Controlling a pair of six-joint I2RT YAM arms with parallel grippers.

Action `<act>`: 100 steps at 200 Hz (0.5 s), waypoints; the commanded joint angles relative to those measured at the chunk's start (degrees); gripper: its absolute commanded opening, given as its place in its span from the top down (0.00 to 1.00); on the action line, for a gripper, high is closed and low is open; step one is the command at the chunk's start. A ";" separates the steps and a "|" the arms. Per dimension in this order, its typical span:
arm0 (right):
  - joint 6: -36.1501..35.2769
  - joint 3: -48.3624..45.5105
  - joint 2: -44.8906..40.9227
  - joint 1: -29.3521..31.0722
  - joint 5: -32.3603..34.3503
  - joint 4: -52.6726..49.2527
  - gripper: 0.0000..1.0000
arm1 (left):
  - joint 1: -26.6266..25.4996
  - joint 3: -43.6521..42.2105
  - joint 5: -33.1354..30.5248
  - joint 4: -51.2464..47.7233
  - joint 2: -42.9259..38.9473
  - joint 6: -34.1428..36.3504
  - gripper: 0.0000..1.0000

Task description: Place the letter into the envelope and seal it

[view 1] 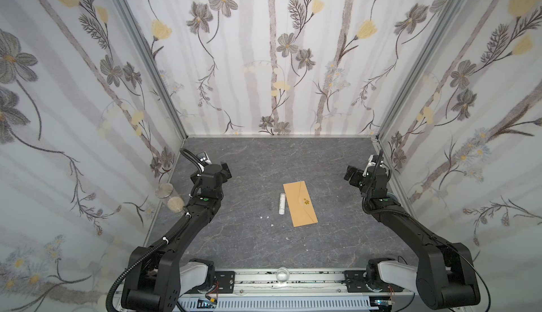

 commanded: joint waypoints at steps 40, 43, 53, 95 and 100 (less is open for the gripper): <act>-8.38 -2.09 0.77 -0.99 6.35 12.97 0.00 | 2.57 -5.84 3.94 22.83 9.72 10.78 0.00; -8.69 -2.55 0.92 -1.01 6.51 13.74 0.00 | 2.67 -6.30 4.28 23.57 9.92 10.72 0.00; -9.62 -3.72 1.43 -1.01 6.80 15.67 0.00 | 3.05 -7.68 5.10 26.67 10.74 10.66 0.00; -14.87 -12.33 3.09 -1.01 6.55 33.72 0.00 | 5.77 -13.42 9.83 39.17 15.12 8.70 0.00; -15.36 -13.65 2.78 -1.01 6.11 35.56 0.00 | 5.85 -14.07 10.51 40.93 15.58 8.85 0.00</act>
